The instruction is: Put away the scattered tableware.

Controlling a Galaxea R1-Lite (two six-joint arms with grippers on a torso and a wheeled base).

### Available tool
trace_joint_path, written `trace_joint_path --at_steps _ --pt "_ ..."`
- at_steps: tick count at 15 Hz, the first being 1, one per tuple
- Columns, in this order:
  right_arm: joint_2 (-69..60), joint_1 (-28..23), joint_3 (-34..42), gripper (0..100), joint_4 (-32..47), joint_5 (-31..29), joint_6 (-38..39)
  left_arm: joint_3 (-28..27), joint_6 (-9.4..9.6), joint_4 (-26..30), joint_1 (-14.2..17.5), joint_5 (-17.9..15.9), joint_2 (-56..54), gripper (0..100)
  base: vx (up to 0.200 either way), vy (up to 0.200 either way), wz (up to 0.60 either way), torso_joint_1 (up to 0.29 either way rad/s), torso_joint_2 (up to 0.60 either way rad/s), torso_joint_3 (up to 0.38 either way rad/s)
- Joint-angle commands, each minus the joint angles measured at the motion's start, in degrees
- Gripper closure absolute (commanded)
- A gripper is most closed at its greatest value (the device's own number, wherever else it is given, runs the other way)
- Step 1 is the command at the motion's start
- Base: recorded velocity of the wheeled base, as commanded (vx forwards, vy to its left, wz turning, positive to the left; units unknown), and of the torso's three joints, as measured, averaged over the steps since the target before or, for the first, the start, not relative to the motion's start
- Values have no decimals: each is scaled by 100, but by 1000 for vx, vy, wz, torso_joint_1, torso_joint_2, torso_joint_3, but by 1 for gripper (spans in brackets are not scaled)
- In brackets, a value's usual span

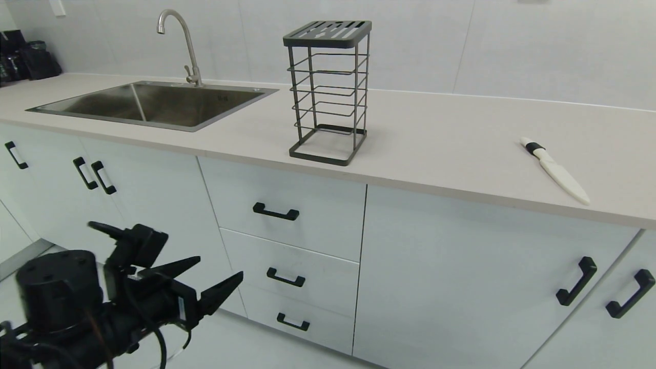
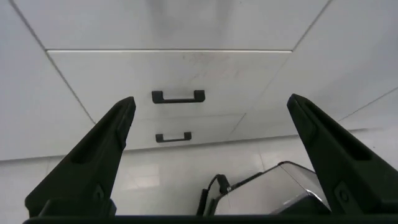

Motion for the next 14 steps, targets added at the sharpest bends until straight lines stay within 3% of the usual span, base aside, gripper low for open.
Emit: trace_joint_path --at_steps 1,3,4,6,9,10,12,13,14 --pt "9 1 -4 0 -1 3 -1 316 75 312 550 -16 -1885 0 0 0 0 0 0 0" --pt "9 1 5 0 -1 3 -1 316 268 743 752 -43 -3089 0 0 0 0 0 0 0" --pt "9 1 5 0 -1 3 -1 316 286 989 752 -43 -3494 0 0 0 0 0 0 0" --pt "9 1 5 0 -1 3 -1 316 523 1674 778 -43 -4399 0 0 0 0 0 0 0" --pt "9 1 5 0 -1 3 -1 316 699 2799 1244 -52 -5726 0 0 0 0 0 0 0" --pt "9 1 -4 0 -1 3 -1 316 725 3625 1438 -60 -6754 0 0 0 0 0 0 0" --pt "9 1 -4 0 -1 3 -1 289 699 4689 1490 -78 -7809 0 0 0 0 0 0 0" --pt "9 1 5 0 -1 3 -1 166 690 5550 1490 -78 -8451 0 0 0 0 0 0 0" --pt "9 1 5 0 -1 3 -1 149 690 5673 1490 -78 -8530 0 0 0 0 0 0 0"
